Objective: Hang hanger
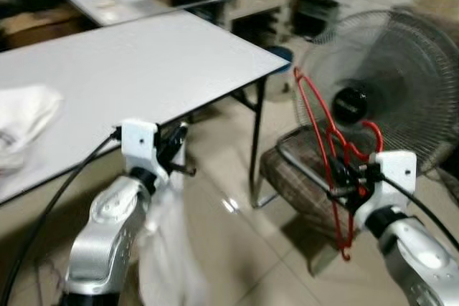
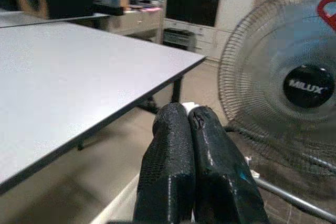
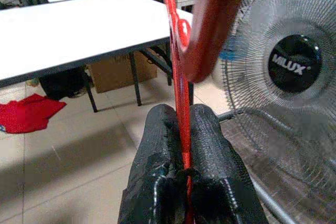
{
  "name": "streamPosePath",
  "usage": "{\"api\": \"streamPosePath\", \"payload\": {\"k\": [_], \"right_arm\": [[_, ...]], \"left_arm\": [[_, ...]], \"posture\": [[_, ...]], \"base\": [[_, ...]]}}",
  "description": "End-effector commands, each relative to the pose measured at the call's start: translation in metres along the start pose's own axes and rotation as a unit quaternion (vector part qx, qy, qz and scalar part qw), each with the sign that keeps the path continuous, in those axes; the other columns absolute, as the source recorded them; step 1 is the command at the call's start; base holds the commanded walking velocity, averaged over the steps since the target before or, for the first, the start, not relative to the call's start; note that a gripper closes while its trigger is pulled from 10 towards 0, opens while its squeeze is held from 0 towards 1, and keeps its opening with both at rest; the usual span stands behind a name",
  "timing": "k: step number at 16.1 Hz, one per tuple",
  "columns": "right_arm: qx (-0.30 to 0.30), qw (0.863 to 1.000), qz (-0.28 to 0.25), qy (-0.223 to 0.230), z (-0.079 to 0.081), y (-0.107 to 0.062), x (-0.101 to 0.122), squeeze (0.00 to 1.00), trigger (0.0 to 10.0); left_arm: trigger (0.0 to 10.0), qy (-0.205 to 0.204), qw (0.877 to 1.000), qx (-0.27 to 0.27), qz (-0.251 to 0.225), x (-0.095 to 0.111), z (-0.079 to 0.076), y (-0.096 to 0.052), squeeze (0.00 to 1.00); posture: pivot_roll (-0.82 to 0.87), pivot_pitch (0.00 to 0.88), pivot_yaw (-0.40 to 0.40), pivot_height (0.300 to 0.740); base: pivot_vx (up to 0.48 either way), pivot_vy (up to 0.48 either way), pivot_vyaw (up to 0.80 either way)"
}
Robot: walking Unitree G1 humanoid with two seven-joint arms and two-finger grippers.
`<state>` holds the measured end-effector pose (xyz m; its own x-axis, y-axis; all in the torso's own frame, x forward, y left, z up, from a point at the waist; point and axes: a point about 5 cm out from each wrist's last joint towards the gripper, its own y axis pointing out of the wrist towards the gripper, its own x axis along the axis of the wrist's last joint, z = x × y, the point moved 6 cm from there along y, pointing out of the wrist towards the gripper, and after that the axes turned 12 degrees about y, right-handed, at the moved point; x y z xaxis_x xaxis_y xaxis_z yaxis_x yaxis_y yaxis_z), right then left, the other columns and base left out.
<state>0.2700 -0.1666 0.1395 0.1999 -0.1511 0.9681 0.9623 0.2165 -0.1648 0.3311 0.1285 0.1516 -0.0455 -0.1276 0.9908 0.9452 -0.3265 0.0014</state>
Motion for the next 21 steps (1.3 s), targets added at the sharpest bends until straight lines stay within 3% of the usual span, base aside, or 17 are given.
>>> {"api": "streamPosePath", "payload": {"k": [1,3,6,8,12,14,16,18,21], "right_arm": [[0.025,1.000,-0.010,-0.011,0.006,-0.003,0.006,0.00,10.0],[0.070,0.997,-0.009,-0.016,0.015,-0.006,0.010,0.00,10.0],[0.065,0.997,-0.003,-0.028,0.008,-0.006,0.012,0.00,10.0],[0.067,0.996,0.010,-0.062,0.006,-0.004,0.011,0.00,10.0],[0.065,0.997,0.004,-0.052,0.001,-0.004,0.014,0.00,10.0],[0.112,0.991,0.016,-0.075,0.003,-0.012,0.016,0.00,10.0],[0.229,0.969,0.044,-0.086,0.024,-0.035,0.018,0.00,10.0],[0.346,0.932,0.079,-0.079,0.043,-0.064,0.026,0.00,10.0],[0.421,0.892,0.139,-0.089,0.042,-0.085,0.029,0.00,10.0]], "left_arm": [[10.0,0.007,1.000,-0.003,-0.026,0.014,-0.003,0.007,0.00],[10.0,0.011,0.999,0.014,-0.028,0.018,0.005,0.016,0.00],[10.0,0.008,0.999,0.028,-0.035,0.023,0.012,0.022,0.00],[10.0,0.007,0.999,0.028,-0.040,0.027,0.013,0.025,0.00],[10.0,0.006,0.999,0.031,-0.043,0.028,0.013,0.027,0.00],[10.0,0.014,0.998,0.038,-0.043,0.031,0.019,0.033,0.00],[10.0,0.024,0.997,0.049,-0.046,0.037,0.030,0.044,0.00],[10.0,0.043,0.996,0.052,-0.060,0.053,0.043,0.058,0.00],[10.0,0.075,0.992,0.061,-0.081,0.083,0.067,0.078,0.00]], "posture": [[-0.09,0.000,0.012,0.740],[-0.10,0.000,0.013,0.740],[-0.10,0.000,0.013,0.740],[-0.10,0.000,0.013,0.740],[-0.10,0.000,0.009,0.740],[-0.10,0.000,0.008,0.740],[-0.10,0.000,0.012,0.740],[-0.10,0.000,0.010,0.740],[-0.09,0.000,0.000,0.740]], "base": [[0.364,0.000,0.00],[0.377,0.000,0.00],[0.377,0.000,0.00],[0.371,0.000,0.80],[0.373,0.000,0.60],[0.377,0.000,0.00],[0.379,0.000,0.00],[0.384,0.000,0.00],[0.382,0.000,0.00]]}}
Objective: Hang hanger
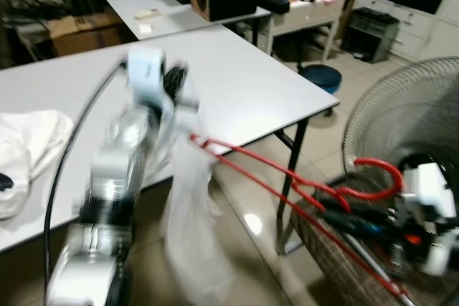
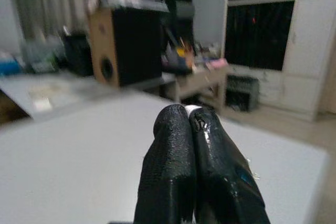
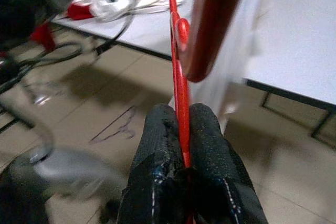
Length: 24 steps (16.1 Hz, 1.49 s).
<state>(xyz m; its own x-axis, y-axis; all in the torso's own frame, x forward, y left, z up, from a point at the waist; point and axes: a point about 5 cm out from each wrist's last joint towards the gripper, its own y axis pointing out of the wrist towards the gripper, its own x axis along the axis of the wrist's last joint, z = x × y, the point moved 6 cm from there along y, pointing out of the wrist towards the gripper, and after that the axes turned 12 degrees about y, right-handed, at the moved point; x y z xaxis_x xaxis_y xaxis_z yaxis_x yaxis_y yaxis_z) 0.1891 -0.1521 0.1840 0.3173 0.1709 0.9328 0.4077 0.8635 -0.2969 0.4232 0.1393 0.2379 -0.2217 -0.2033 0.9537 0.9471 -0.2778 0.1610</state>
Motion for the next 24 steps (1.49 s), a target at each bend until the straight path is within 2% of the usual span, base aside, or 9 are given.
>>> {"api": "streamPosePath", "payload": {"k": [1,6,12,14,16,18,22,23,24], "right_arm": [[0.024,1.000,0.002,-0.003,0.005,-0.001,0.004,0.00,10.0],[0.037,0.992,0.105,-0.057,-0.021,0.013,-0.011,0.00,10.0],[0.025,0.982,0.120,-0.146,-0.071,0.041,0.014,0.00,10.0],[-0.005,0.974,0.142,-0.176,-0.099,0.050,0.026,0.00,10.0],[-0.159,0.929,0.160,-0.294,-0.166,0.057,0.072,0.00,10.0],[-0.284,0.877,0.051,-0.385,-0.191,0.055,0.154,0.00,10.0],[-0.293,0.787,-0.270,-0.471,-0.132,0.029,0.282,0.00,10.0],[-0.282,0.777,-0.303,-0.475,-0.122,0.025,0.288,0.00,10.0],[-0.245,0.801,-0.289,-0.464,-0.123,0.041,0.268,0.00,10.0]], "left_arm": [[10.0,0.015,1.000,0.021,-0.011,0.007,0.019,0.001,0.00],[10.0,-0.018,0.982,-0.108,-0.151,0.118,0.010,0.004,0.00],[10.0,-0.030,0.953,-0.203,-0.222,0.172,-0.003,-0.030,0.00],[10.0,-0.035,0.950,-0.212,-0.228,0.178,-0.004,-0.037,0.00],[10.0,-0.044,0.946,-0.207,-0.244,0.187,-0.001,-0.042,0.00],[10.0,-0.054,0.942,-0.200,-0.263,0.198,0.006,-0.049,0.00],[10.0,-0.072,0.937,-0.168,-0.297,0.215,0.026,-0.065,0.00],[10.0,-0.074,0.937,-0.164,-0.300,0.216,0.028,-0.067,0.00],[10.0,-0.073,0.940,-0.156,-0.295,0.215,0.032,-0.068,0.00]], "posture": [[-0.09,0.000,0.000,0.740],[-0.10,0.000,0.001,0.740],[-0.06,0.000,-0.044,0.740],[-0.06,0.000,-0.049,0.740],[-0.05,0.000,-0.064,0.740],[-0.05,0.000,-0.079,0.740],[-0.04,0.000,-0.099,0.740],[-0.04,0.000,-0.099,0.740],[-0.04,0.000,-0.099,0.740]], "base": [[0.382,0.000,0.00],[0.385,0.000,0.00],[0.385,0.000,0.00],[0.386,0.000,0.00],[0.386,0.000,0.00],[0.386,0.000,0.00],[0.389,0.000,0.00],[0.394,0.000,0.00],[0.390,0.000,0.00]]}}
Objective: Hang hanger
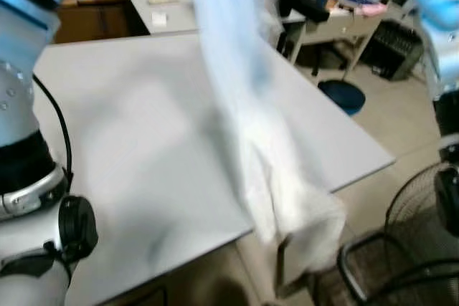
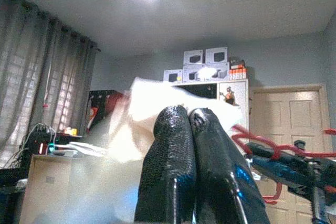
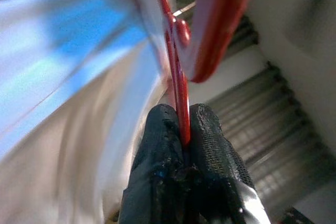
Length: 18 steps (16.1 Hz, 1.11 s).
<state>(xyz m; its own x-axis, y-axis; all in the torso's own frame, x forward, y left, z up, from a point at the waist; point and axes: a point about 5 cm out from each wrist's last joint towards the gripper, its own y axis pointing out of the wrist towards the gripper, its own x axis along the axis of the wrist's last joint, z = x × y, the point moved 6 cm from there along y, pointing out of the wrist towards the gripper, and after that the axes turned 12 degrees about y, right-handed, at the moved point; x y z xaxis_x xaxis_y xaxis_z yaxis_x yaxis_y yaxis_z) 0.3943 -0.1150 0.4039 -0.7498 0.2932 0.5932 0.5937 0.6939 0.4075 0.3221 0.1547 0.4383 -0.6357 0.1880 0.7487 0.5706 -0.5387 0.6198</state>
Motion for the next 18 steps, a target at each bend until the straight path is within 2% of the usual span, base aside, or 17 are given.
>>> {"api": "streamPosePath", "payload": {"k": [1,2,3,4,5,6,7,8,9,10,11,12,14,15,16,17,18], "right_arm": [[0.013,1.000,0.021,0.004,0.012,-0.015,-0.021,0.00,10.0],[0.031,0.999,0.028,0.007,0.026,-0.020,-0.030,0.00,10.0],[0.050,0.998,0.038,0.022,0.046,-0.031,-0.044,0.00,10.0],[0.070,0.996,0.051,0.038,0.060,-0.039,-0.053,0.00,10.0],[0.138,0.984,0.091,0.073,0.093,-0.060,-0.069,0.00,10.0],[0.233,0.956,0.139,0.112,0.133,-0.091,-0.082,0.00,10.0],[0.279,0.938,0.161,0.129,0.155,-0.110,-0.086,0.00,10.0],[0.319,0.912,0.193,0.169,0.181,-0.139,-0.090,0.00,10.0],[0.326,0.906,0.201,0.181,0.187,-0.146,-0.090,0.00,10.0],[0.345,0.890,0.223,0.198,0.197,-0.162,-0.090,0.00,10.0],[0.350,0.884,0.232,0.207,0.198,-0.167,-0.090,0.00,10.0],[0.365,0.869,0.249,0.222,0.201,-0.178,-0.086,0.00,10.0],[0.382,0.849,0.258,0.256,0.197,-0.191,-0.072,0.00,10.0],[0.384,0.846,0.261,0.263,0.195,-0.193,-0.068,0.00,10.0],[0.385,0.844,0.264,0.265,0.191,-0.195,-0.065,0.00,10.0],[0.377,0.844,0.269,0.270,0.180,-0.196,-0.059,0.00,10.0],[0.375,0.843,0.273,0.271,0.176,-0.197,-0.057,0.00,10.0]], "left_arm": [[10.0,-0.006,1.000,-0.015,0.006,-0.001,-0.010,0.003,0.00],[10.0,-0.009,1.000,-0.013,0.015,-0.006,-0.010,0.000,0.00],[10.0,-0.015,0.999,-0.012,0.050,-0.026,-0.017,-0.010,0.00],[10.0,-0.019,0.997,-0.014,0.080,-0.042,-0.024,-0.019,0.00],[10.0,-0.027,0.990,-0.021,0.134,-0.073,-0.038,-0.036,0.00],[10.0,-0.022,0.980,-0.026,0.196,-0.102,-0.049,-0.056,0.00],[10.0,-0.008,0.970,-0.024,0.243,-0.123,-0.052,-0.070,0.00],[10.0,0.032,0.943,-0.012,0.330,-0.160,-0.051,-0.097,0.00],[10.0,0.047,0.933,-0.009,0.357,-0.171,-0.050,-0.106,0.00],[10.0,0.064,0.912,0.002,0.404,-0.189,-0.048,-0.120,0.00],[10.0,0.061,0.909,0.000,0.413,-0.193,-0.050,-0.124,0.00],[10.0,0.070,0.898,-0.023,0.434,-0.201,-0.058,-0.131,0.00],[10.0,0.074,0.882,-0.050,0.463,-0.214,-0.066,-0.144,0.00],[10.0,0.075,0.878,-0.054,0.469,-0.217,-0.067,-0.147,0.00],[10.0,0.072,0.876,-0.056,0.473,-0.218,-0.067,-0.149,0.68],[10.0,0.064,0.874,-0.060,0.478,-0.217,-0.063,-0.152,1.00],[10.0,0.054,0.878,-0.059,0.472,-0.214,-0.059,-0.152,1.00]], "posture": [[-0.04,0.000,-0.096,0.740],[-0.04,0.000,-0.096,0.740],[-0.05,0.000,-0.084,0.740],[-0.05,0.000,-0.084,0.740],[-0.05,0.000,-0.080,0.740],[-0.05,0.000,-0.076,0.740],[-0.05,0.000,-0.076,0.740],[-0.05,0.000,-0.075,0.740],[-0.05,0.000,-0.073,0.740],[-0.05,0.000,-0.067,0.740],[-0.05,0.000,-0.064,0.740],[-0.05,0.000,-0.057,0.740],[-0.05,0.000,-0.051,0.740],[-0.05,0.000,-0.051,0.740],[-0.05,0.000,-0.043,0.740],[-0.06,0.000,-0.034,0.740],[-0.05,0.000,-0.032,0.740]], "base": [[0.394,0.000,0.00],[0.390,0.000,0.00],[0.375,0.000,0.00],[0.368,0.000,0.00],[0.000,0.000,0.00],[0.000,0.000,0.00],[0.000,0.000,0.00],[0.000,0.000,0.00],[0.000,0.000,0.00],[0.000,0.000,0.00],[0.000,0.000,0.00],[0.000,0.000,0.00],[0.000,0.000,0.00],[0.000,0.000,0.00],[0.000,0.000,0.00],[0.000,0.000,0.00],[0.000,0.000,0.00]]}}
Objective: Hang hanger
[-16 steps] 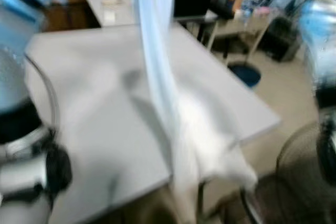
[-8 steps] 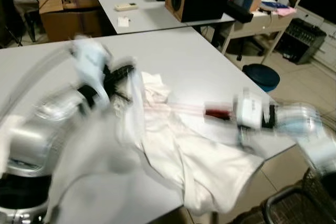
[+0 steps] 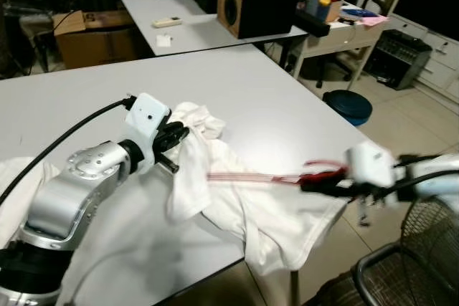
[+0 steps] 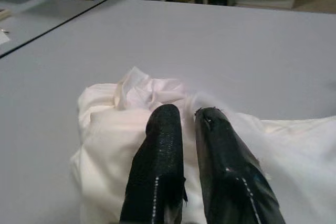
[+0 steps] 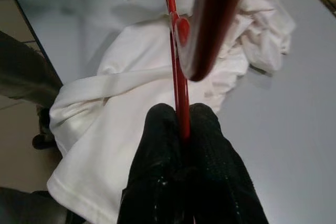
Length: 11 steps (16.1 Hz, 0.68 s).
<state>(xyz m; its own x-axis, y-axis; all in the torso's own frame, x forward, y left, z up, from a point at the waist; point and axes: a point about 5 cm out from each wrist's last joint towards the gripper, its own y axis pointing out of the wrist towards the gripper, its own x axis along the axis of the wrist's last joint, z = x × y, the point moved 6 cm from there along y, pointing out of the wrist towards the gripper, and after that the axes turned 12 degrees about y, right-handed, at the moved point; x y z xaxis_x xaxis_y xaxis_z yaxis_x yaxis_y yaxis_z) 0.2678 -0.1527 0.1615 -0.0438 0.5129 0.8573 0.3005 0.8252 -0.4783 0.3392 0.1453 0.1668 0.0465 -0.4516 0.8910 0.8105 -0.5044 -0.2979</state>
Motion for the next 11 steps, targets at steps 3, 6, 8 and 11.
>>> {"api": "streamPosePath", "payload": {"k": [3,6,8,11], "right_arm": [[-0.002,1.000,0.007,0.009,0.001,-0.013,0.007,0.00,10.0],[-0.017,1.000,0.007,0.020,-0.001,-0.031,0.014,0.00,10.0],[-0.037,0.999,-0.015,0.029,-0.007,-0.050,0.028,0.00,10.0],[-0.016,1.000,-0.003,0.019,0.003,-0.066,0.034,0.00,10.0]], "left_arm": [[10.0,-0.017,0.999,-0.020,-0.026,0.011,0.012,-0.014,1.00],[10.0,0.035,0.985,-0.168,-0.007,0.007,-0.012,-0.053,1.00],[10.0,0.036,0.985,-0.168,-0.019,0.016,0.001,-0.068,1.00],[10.0,0.036,0.993,-0.113,-0.026,0.017,0.025,-0.069,1.00]], "posture": [[-0.05,0.000,-0.036,0.740],[-0.04,0.000,-0.037,0.740],[-0.03,0.000,-0.035,0.740],[-0.03,0.000,-0.018,0.740]], "base": [[0.000,0.000,0.00],[0.000,0.000,0.00],[0.000,0.000,0.00],[0.000,0.000,0.00]]}}
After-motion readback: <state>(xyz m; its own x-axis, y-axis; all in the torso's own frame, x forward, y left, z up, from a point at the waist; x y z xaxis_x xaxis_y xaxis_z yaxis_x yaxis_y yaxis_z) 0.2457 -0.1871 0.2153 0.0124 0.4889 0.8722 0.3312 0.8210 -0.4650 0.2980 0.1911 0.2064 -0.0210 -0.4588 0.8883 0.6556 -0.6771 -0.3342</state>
